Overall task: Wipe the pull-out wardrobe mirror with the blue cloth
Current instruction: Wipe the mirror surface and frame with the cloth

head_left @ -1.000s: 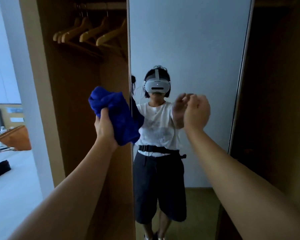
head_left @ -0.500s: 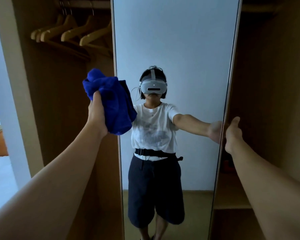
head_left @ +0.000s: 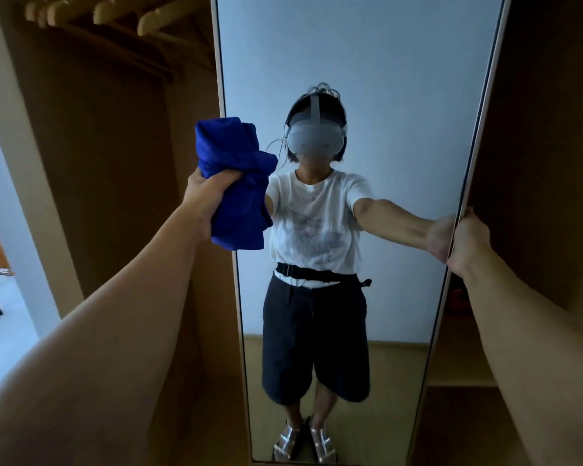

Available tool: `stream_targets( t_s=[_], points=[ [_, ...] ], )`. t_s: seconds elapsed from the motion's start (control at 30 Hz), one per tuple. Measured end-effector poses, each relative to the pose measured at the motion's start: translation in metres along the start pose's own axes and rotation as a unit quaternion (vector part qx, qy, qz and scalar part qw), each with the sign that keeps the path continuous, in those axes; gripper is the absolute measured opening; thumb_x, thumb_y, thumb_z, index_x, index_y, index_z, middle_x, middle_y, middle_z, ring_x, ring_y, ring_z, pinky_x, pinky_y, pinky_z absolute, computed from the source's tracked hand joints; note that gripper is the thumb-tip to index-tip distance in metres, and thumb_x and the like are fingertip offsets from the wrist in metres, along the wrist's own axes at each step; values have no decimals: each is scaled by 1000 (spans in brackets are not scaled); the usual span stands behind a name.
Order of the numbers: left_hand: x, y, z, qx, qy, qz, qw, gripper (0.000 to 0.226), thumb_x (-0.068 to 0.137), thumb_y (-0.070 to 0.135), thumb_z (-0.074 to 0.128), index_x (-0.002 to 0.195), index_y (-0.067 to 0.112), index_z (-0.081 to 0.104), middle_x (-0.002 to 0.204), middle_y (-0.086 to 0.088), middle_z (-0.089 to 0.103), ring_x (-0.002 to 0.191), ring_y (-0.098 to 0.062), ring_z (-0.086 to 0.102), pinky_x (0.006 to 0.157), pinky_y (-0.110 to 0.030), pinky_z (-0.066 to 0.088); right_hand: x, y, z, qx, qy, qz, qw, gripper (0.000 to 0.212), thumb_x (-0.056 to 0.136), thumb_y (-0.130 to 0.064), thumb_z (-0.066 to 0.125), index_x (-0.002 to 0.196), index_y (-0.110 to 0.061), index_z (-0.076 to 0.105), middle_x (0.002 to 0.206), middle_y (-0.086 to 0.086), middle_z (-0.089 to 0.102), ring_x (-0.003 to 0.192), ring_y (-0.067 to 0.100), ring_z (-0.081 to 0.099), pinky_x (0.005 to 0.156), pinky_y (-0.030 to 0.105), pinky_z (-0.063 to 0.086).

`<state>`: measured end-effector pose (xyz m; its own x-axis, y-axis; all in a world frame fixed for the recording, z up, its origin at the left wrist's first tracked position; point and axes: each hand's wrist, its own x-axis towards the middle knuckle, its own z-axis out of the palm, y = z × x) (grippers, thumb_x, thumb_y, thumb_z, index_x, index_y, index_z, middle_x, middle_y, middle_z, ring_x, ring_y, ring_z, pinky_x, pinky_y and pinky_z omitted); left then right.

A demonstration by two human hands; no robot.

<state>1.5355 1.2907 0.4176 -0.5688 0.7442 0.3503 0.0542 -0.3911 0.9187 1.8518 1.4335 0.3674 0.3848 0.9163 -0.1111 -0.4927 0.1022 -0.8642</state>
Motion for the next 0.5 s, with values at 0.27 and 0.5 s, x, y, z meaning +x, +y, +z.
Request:
stream_targets(
  t_s=[0.27, 0.5],
  points=[
    [-23, -67, -35, 95, -76, -151, 981, 42, 82, 20, 67, 120, 15, 50, 107, -11, 64, 91, -24, 63, 63, -31, 52, 29, 13, 6, 27, 30, -46, 998, 28, 93, -38, 43, 91, -18, 63, 71, -13, 53, 57, 0, 54, 43, 1, 35],
    [-52, -132, -46, 149, -77, -193, 967, 27, 74, 14, 75, 93, 23, 57, 89, -2, 66, 82, -19, 63, 59, -27, 48, 28, 10, 3, -20, 1, -44, 999, 40, 98, -34, 36, 126, -13, 56, 93, -7, 58, 100, 10, 55, 63, 3, 45]
  ],
)
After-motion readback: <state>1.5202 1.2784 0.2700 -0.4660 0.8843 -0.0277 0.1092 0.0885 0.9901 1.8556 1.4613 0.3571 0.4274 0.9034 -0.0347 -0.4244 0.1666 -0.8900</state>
